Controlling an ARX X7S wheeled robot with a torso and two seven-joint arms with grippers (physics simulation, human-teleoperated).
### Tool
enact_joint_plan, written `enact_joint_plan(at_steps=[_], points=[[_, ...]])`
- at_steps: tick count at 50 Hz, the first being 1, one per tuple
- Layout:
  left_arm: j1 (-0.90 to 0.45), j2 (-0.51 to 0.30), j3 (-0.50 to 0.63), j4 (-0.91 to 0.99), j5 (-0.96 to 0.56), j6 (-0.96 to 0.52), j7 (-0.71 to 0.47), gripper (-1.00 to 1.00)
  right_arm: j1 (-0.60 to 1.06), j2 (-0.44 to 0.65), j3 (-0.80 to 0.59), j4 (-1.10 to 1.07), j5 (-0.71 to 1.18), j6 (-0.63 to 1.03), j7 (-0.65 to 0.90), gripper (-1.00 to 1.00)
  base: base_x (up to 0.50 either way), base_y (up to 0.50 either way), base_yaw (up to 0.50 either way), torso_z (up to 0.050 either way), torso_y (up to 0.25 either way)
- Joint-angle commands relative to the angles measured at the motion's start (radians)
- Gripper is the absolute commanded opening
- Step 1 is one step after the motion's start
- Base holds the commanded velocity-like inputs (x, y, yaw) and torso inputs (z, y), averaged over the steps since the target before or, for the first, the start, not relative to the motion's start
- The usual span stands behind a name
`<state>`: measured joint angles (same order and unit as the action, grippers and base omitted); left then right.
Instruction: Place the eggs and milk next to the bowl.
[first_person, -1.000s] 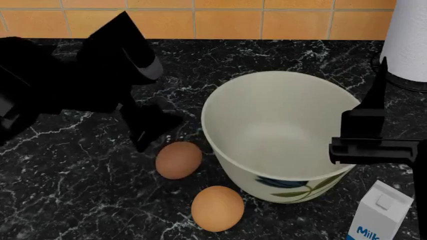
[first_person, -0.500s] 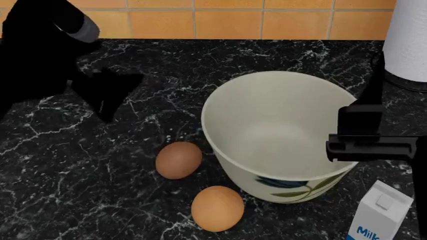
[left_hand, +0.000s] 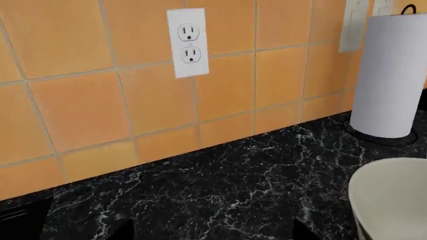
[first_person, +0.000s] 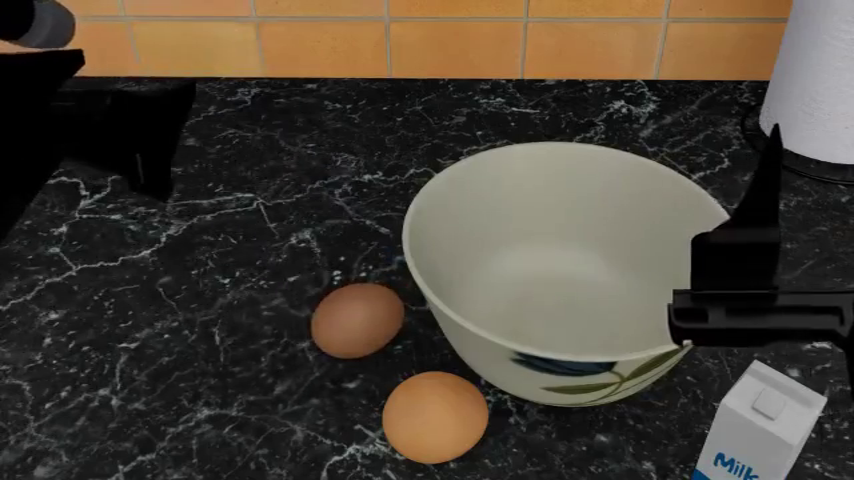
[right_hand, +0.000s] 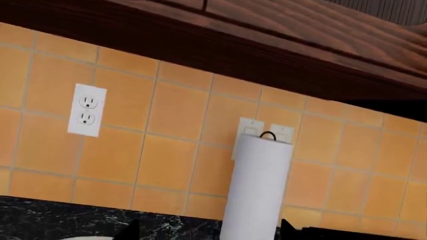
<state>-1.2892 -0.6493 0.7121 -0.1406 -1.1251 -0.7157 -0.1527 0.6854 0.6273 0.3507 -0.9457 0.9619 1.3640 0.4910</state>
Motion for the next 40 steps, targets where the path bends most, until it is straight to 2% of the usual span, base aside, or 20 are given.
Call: enact_joint_plan(at_steps=[1, 10, 14, 33, 36, 40], points=[[0.106, -0.063, -0.100, 0.129, -0.078, 0.041, -0.188, 1.00, 0.000, 0.005, 0.023, -0.008, 0.057, 0.025, 0.026, 1.00, 0.00, 0.00, 0.00, 0.000, 0.000], [0.165, -0.101, -0.160, 0.194, -0.137, 0.058, -0.303, 1.00, -0.006, 0.009, 0.014, -0.003, 0.066, 0.008, 0.038, 1.00, 0.00, 0.00, 0.00, 0.000, 0.000], [0.192, -0.117, -0.172, 0.218, -0.172, 0.052, -0.318, 1.00, -0.006, 0.010, 0.007, 0.000, 0.070, 0.004, 0.045, 1.00, 0.00, 0.00, 0.00, 0.000, 0.000], [0.249, -0.141, -0.173, 0.226, -0.163, 0.070, -0.328, 1.00, -0.008, 0.017, -0.041, 0.022, 0.063, -0.028, 0.060, 1.00, 0.00, 0.00, 0.00, 0.000, 0.000], [0.254, -0.138, -0.177, 0.219, -0.166, 0.078, -0.321, 1.00, -0.003, 0.012, -0.007, 0.022, 0.110, 0.002, 0.085, 1.00, 0.00, 0.00, 0.00, 0.000, 0.000], [0.262, -0.136, -0.179, 0.219, -0.164, 0.088, -0.314, 1.00, 0.065, 0.014, 0.059, 0.029, 0.274, 0.148, 0.212, 1.00, 0.00, 0.00, 0.00, 0.000, 0.000]])
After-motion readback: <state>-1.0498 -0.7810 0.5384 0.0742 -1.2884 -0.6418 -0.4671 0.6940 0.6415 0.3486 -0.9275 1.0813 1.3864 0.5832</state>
